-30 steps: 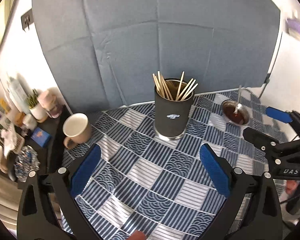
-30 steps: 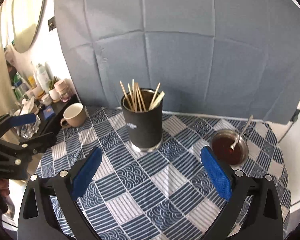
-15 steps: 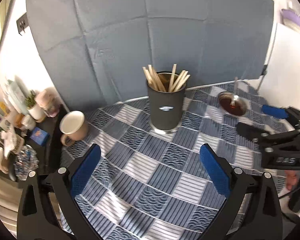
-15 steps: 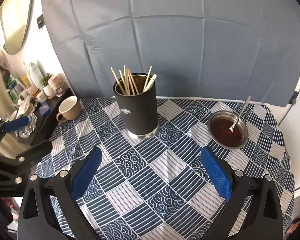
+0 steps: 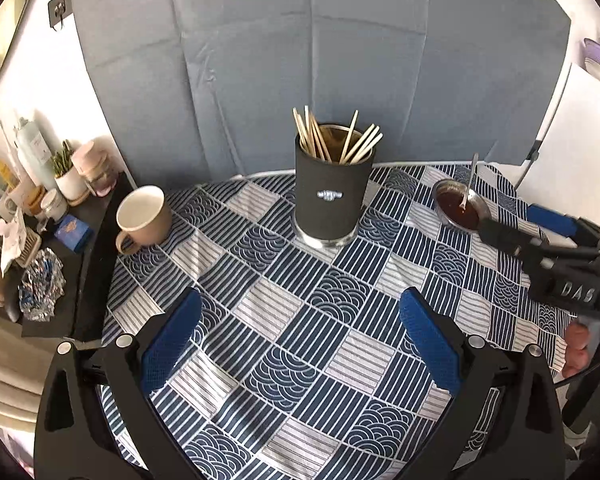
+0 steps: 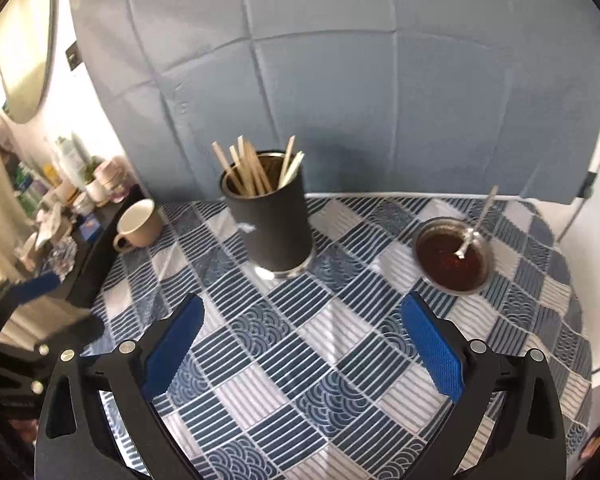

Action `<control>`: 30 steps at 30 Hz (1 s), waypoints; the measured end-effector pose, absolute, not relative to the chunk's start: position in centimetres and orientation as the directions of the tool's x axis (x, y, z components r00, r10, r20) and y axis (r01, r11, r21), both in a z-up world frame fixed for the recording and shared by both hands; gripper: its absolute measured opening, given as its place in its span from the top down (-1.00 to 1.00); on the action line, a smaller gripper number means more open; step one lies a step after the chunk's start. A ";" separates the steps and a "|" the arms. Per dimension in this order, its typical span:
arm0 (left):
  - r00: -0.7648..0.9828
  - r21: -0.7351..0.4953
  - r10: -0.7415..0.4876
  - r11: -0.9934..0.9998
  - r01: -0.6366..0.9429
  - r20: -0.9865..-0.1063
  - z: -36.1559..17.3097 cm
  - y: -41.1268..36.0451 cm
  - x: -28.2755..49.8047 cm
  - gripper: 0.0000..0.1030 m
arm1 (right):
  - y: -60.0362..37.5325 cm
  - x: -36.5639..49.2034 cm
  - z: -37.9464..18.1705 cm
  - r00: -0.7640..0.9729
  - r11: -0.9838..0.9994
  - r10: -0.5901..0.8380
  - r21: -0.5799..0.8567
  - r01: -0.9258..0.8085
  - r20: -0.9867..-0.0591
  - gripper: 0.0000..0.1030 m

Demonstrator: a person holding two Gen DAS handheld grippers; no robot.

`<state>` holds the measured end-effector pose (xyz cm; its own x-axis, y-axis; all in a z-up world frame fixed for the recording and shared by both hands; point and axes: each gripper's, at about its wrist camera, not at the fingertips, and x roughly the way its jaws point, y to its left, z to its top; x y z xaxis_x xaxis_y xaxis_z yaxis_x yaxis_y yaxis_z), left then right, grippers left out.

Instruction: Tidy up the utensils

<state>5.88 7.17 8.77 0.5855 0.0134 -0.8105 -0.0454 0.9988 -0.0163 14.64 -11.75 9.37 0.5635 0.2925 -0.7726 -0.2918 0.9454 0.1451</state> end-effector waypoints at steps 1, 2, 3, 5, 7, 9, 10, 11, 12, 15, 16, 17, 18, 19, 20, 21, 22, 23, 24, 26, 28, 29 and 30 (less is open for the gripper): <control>0.582 -0.012 0.018 0.999 -0.047 -0.813 8.6 7.2 5.9 -0.88 | -11.8 14.6 9.4 0.564 0.944 0.298 0.149 -0.295 -0.770 -0.84; 0.579 -0.001 0.029 0.999 -0.052 -0.815 8.5 7.2 5.8 -0.88 | -11.7 14.6 9.5 0.564 0.942 0.302 0.150 -0.300 -0.769 -0.84; 0.580 0.010 0.041 0.998 -0.057 -0.814 8.4 7.3 5.8 -0.88 | -11.5 14.5 9.4 0.563 0.941 0.301 0.144 -0.306 -0.770 -0.84; 0.576 0.012 0.049 0.998 -0.068 -0.816 8.3 7.5 5.8 -0.88 | -11.3 14.5 9.3 0.558 0.939 0.301 0.139 -0.313 -0.774 -0.84; 0.567 0.001 0.045 0.997 -0.078 -0.823 8.1 7.7 5.9 -0.88 | -11.1 14.5 9.1 0.550 0.937 0.305 0.140 -0.321 -0.778 -0.84; 0.554 0.011 0.060 0.996 -0.092 -0.830 7.8 7.9 6.1 -0.88 | -11.0 14.5 8.9 0.553 0.938 0.296 0.127 -0.323 -0.778 -0.84; 0.554 0.022 0.073 0.995 -0.099 -0.829 7.7 8.0 6.2 -0.88 | -10.8 14.5 8.7 0.551 0.937 0.292 0.119 -0.328 -0.782 -0.84; 0.554 0.029 0.082 0.994 -0.104 -0.828 7.7 8.1 6.3 -0.88 | -10.7 14.6 8.5 0.545 0.935 0.294 0.119 -0.333 -0.785 -0.84; 0.556 0.037 0.090 0.994 -0.107 -0.826 7.7 8.2 6.4 -0.88 | -10.7 14.6 8.3 0.538 0.932 0.302 0.125 -0.339 -0.787 -0.84; 0.555 0.057 0.114 0.991 -0.119 -0.824 7.7 8.5 6.7 -0.88 | -10.5 14.6 8.0 0.533 0.931 0.304 0.128 -0.341 -0.790 -0.84; 0.554 0.057 0.116 0.991 -0.123 -0.824 7.7 8.6 6.8 -0.88 | -10.4 14.6 8.0 0.533 0.930 0.305 0.125 -0.346 -0.789 -0.84; 0.554 0.054 0.117 0.990 -0.128 -0.824 7.8 8.7 6.9 -0.88 | -10.3 14.5 8.1 0.536 0.929 0.304 0.119 -0.351 -0.788 -0.84; 0.556 0.053 0.117 0.990 -0.129 -0.823 7.8 8.8 6.9 -0.88 | -10.2 14.5 8.2 0.541 0.927 0.303 0.111 -0.357 -0.785 -0.84; 0.561 0.053 0.117 0.990 -0.129 -0.820 8.0 8.9 7.0 -0.88 | -10.1 14.4 8.4 0.549 0.927 0.299 0.102 -0.360 -0.781 -0.84; 0.562 0.057 0.120 0.990 -0.128 -0.818 8.0 8.8 7.0 -0.88 | -9.9 14.4 8.4 0.553 0.927 0.295 0.093 -0.362 -0.779 -0.84; 0.562 0.060 0.122 0.990 -0.127 -0.818 8.1 8.8 7.1 -0.88 | -9.8 14.4 8.5 0.554 0.927 0.291 0.086 -0.365 -0.780 -0.84; 0.560 0.063 0.125 0.990 -0.128 -0.819 8.2 8.8 7.1 -0.88 | -9.8 14.4 8.5 0.554 0.926 0.292 0.085 -0.368 -0.780 -0.84; 0.557 0.065 0.127 0.989 -0.130 -0.821 8.2 8.8 7.2 -0.88 | -9.8 14.3 8.6 0.555 0.925 0.296 0.087 -0.371 -0.778 -0.84; 0.555 0.066 0.128 0.989 -0.130 -0.822 8.2 8.9 7.3 -0.88 | -9.8 14.3 8.6 0.559 0.924 0.296 0.084 -0.372 -0.775 -0.84; 0.552 0.068 0.132 0.989 -0.135 -0.824 8.2 9.0 7.4 -0.88 | -9.7 14.1 8.5 0.566 0.925 0.290 0.074 -0.372 -0.772 -0.84; 0.549 0.068 0.133 0.988 -0.137 -0.825 8.2 9.0 7.4 -0.88 | -9.7 14.1 8.3 0.564 0.925 0.291 0.077 -0.372 -0.773 -0.84; 0.549 0.069 0.133 0.988 -0.136 -0.825 8.2 9.0 7.3 -0.88 | -9.7 14.1 8.3 0.562 0.925 0.292 0.080 -0.371 -0.774 -0.84; 0.550 0.074 0.138 0.988 -0.137 -0.824 8.2 9.0 7.3 -0.88 | -9.7 14.1 8.3 0.564 0.927 0.289 0.078 -0.368 -0.774 -0.84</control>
